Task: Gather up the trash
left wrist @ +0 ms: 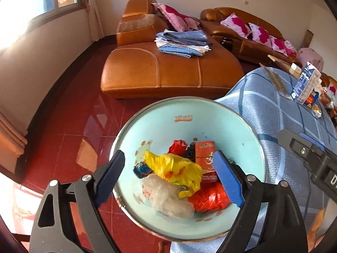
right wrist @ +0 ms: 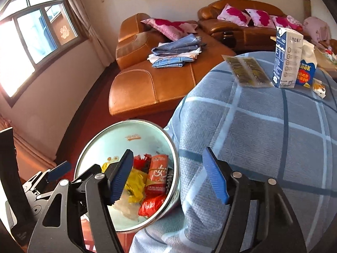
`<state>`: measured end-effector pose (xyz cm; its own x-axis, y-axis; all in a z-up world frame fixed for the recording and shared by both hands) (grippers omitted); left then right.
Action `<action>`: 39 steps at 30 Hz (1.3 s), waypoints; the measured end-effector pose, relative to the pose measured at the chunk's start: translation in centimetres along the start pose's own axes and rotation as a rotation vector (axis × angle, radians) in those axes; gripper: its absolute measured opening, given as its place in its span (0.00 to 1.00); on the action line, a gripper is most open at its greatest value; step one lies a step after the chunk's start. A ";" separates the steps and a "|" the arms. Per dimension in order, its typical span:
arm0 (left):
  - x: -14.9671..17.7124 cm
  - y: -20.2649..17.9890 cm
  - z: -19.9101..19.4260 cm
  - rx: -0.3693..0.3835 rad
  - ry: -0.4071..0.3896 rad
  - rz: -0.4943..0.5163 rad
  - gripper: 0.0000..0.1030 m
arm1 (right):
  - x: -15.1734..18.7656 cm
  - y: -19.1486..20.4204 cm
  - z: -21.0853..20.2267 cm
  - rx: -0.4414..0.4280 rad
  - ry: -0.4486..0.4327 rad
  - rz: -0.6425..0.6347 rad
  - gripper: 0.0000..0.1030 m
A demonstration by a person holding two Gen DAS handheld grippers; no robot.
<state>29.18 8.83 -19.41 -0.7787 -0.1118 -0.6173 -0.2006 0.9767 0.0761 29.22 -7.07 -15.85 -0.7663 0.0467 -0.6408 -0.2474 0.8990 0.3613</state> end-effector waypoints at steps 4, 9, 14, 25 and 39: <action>1.1 1.1 -0.7 -0.016 0.015 -0.032 0.82 | 0.9 -0.4 -0.6 0.016 -0.013 0.027 0.76; 2.7 2.3 -2.2 -0.055 0.002 -0.056 0.87 | 2.5 -0.2 -0.7 0.029 -0.017 0.021 0.84; 4.5 3.3 -3.2 -0.099 -0.004 -0.062 0.89 | 4.2 0.2 -1.7 0.040 -0.017 0.010 0.86; 8.5 3.6 -6.6 -0.129 -0.021 -0.037 0.94 | 7.4 1.0 -5.9 0.042 -0.036 0.005 0.87; 5.5 4.3 -18.7 -0.162 -0.376 -0.048 0.94 | 5.8 4.3 -17.0 0.067 -0.312 -0.080 0.90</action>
<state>12.94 9.03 -7.80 -0.5008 -0.0521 -0.8640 -0.3454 0.9273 0.1442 13.66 -10.28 -6.50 -0.5244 0.0964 -0.8460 -0.2522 0.9314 0.2624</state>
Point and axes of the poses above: each gripper's, at about its wrist camera, not at the fingertips, and z roughly the way its jaws point, y to its left, x to its underside, the point moved 10 cm from there along z, roughly the way its jaws point, and after that the axes turned 8 degrees about -x, right-handed, at the moved point
